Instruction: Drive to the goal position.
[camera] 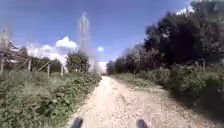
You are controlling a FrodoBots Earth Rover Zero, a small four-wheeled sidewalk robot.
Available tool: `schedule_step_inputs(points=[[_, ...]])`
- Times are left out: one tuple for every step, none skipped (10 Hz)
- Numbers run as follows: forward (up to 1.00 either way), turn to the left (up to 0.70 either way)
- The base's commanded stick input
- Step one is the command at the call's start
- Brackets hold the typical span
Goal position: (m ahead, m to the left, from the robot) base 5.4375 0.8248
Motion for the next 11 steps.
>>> schedule_step_inputs(points=[[0.70,0.00],[0.70,0.00],[0.70,0.00],[0.70,0.00],[0.70,0.00],[0.70,0.00],[0.70,0.00],[0.70,0.00],[0.70,0.00],[0.70,0.00],[0.70,0.00]])
